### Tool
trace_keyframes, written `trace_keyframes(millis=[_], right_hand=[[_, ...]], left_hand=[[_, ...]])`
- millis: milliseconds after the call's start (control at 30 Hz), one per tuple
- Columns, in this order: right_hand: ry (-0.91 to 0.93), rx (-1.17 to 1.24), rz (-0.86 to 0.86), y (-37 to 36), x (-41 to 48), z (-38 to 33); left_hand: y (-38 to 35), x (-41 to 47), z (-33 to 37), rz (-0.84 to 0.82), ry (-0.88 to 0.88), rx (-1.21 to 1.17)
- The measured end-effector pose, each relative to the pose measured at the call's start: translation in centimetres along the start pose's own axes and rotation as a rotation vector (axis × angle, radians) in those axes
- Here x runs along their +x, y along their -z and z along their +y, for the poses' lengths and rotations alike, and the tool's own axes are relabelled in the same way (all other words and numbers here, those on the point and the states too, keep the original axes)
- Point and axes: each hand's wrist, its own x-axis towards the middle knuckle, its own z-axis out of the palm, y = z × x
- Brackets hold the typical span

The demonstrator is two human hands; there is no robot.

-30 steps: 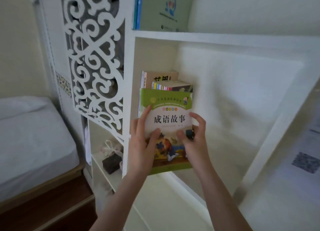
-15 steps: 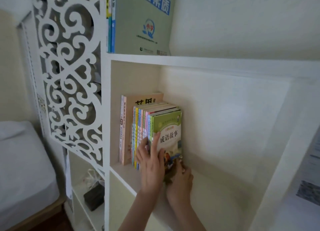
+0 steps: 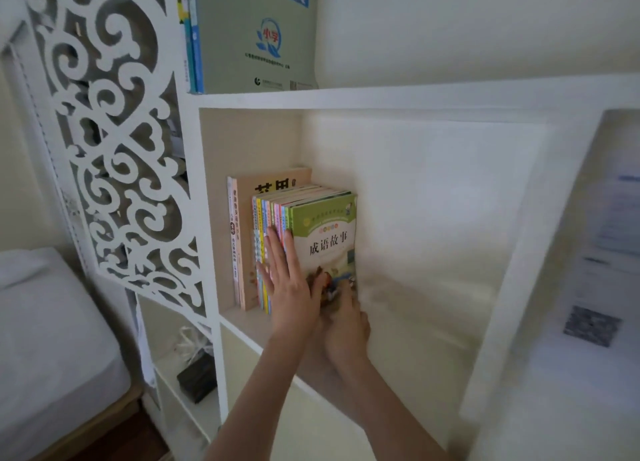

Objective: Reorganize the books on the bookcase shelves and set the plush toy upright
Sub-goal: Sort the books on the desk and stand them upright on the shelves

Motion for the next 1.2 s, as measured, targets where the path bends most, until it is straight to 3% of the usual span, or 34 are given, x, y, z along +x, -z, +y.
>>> trace_keyframes(millis=[67,167,300,367,467,600,833,1067,1200], right_hand=[[0.04,0.17,0.034,1.6,-1.5,-0.7],[0.171,0.504,-0.001,6.4,-6.3,-1.7],[0.415,0.545,-0.02,14.6,-14.5,-0.5],[0.387,0.563,-0.024,18.1,-18.4,2.1],[0.132,0.564,-0.056,22.2,-24.2,8.4],[-0.181,0.538,0.082,25.4,-31.9,18.6],[-0.797,0.472,0.322,28.7,-47.8,36.0],[-1.151,0.515,0.431,31.6,-61.4,44.7],[-1.359,0.294,0.59,32.8,-67.9,49.6]], left_hand=[[2.0,-0.6,1.4,0.011,0.082,-0.073],[7.5,-3.2,6.4,0.132,0.03,-0.352],[15.1,-9.2,15.3,-0.048,-0.014,-0.793],[16.4,-12.5,18.6,-0.144,-0.074,-0.846],[15.2,-18.0,22.9,-0.39,-0.03,-1.013],[10.8,-27.4,29.1,-0.803,-0.018,-1.053],[6.8,-45.9,39.7,-1.592,-0.341,-1.035],[7.0,-61.4,47.0,-2.161,-0.612,-0.752],[7.1,-66.4,50.5,-2.319,-0.589,-0.706]])
